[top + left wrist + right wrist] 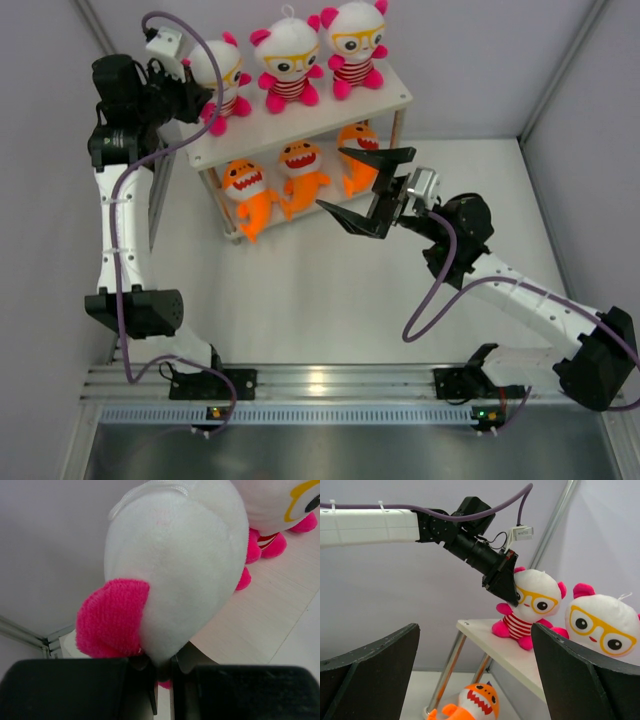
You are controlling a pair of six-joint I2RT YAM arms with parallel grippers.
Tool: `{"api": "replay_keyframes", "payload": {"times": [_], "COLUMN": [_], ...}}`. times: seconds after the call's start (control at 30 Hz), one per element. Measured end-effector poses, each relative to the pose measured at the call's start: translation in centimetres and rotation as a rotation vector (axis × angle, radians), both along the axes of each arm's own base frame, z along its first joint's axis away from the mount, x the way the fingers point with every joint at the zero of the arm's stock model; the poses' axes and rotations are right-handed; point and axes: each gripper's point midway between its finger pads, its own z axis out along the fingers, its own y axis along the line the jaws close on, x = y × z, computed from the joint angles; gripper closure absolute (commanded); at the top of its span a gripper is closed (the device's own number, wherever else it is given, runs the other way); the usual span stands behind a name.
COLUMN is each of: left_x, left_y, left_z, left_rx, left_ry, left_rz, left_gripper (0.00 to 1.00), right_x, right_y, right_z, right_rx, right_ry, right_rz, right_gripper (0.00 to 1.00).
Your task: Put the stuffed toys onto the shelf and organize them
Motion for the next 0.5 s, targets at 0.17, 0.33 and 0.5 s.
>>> {"api": "replay_keyframes", "payload": {"times": [0.17,0.33,0.5], "left_x": [0.04,0.11,0.17], "left_y": [0.07,0.29,0.47], "left_z": [0.02,-0.04,-0.09], "left_rx": [0.002,0.007,0.010], "left_ry": [-0.002,-0.001,0.000], "left_rz": [0.004,0.015,0.026], "left_gripper": [0.69,0.50,0.44], "right_x": [0.02,0.21,0.22], "right_y": [0.02,0.20,0.22], "right_z": [-0.03,-0.29,-0.31], "right_rx": [0.000,-0.005,-0.005], "right_ry": [0.001,0.007,0.008], "right_rz": [0.000,0.001,0.001], "right_gripper": [0.06,0.06,0.06]}}
